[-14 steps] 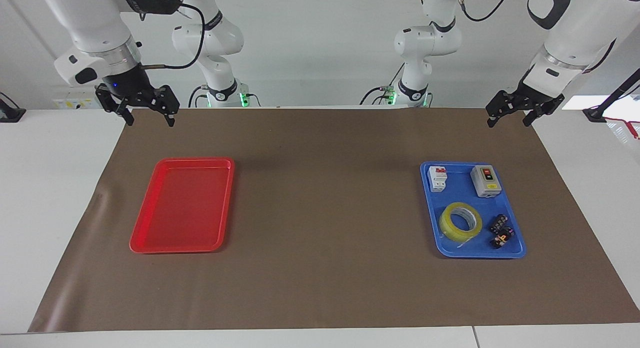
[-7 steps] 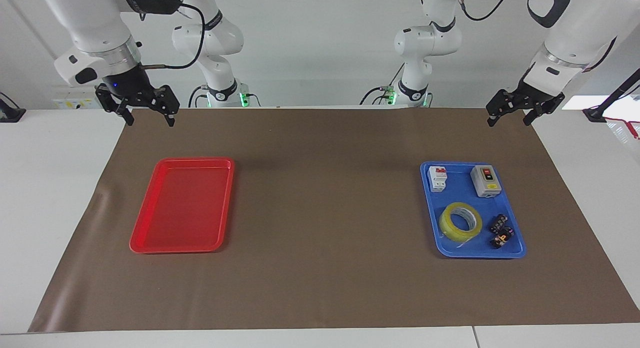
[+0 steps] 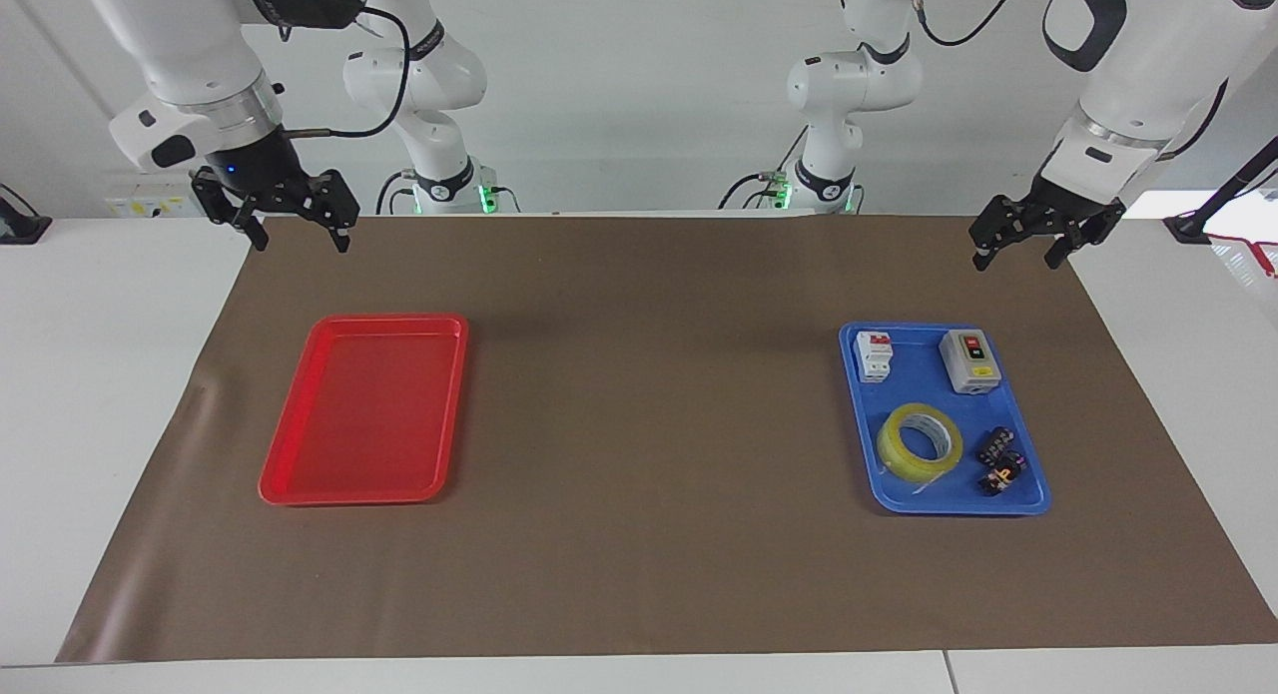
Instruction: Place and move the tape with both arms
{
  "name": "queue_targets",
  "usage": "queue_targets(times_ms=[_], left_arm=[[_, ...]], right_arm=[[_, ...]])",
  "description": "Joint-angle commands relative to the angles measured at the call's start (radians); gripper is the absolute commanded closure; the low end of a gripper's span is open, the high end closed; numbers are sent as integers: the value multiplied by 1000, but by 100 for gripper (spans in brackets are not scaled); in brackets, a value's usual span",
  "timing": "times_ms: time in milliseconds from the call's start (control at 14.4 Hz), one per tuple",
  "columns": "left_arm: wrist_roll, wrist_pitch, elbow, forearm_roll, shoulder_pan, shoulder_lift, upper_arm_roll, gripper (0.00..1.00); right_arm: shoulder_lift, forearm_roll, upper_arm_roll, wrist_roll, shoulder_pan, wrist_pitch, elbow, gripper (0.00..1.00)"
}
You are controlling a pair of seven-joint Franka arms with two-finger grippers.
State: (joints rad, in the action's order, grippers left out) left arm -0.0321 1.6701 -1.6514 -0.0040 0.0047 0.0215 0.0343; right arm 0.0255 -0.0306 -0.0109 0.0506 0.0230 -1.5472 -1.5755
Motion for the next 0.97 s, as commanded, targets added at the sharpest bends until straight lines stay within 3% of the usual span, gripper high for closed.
queue_targets(times_ms=[0,347,903], left_arm=[[-11,80,-36,-10,-5,-21,-4,0],[-9,256,-63,-8,-6,-147,-4,0],[-6,525,-175,-5,-29,-284,-4,1]], right_arm=[[17,14,2,2,-1,30,-15,0],[22,15,2,-1,-3,38,-21,0],[24,15,2,-8,-3,24,-31,0]])
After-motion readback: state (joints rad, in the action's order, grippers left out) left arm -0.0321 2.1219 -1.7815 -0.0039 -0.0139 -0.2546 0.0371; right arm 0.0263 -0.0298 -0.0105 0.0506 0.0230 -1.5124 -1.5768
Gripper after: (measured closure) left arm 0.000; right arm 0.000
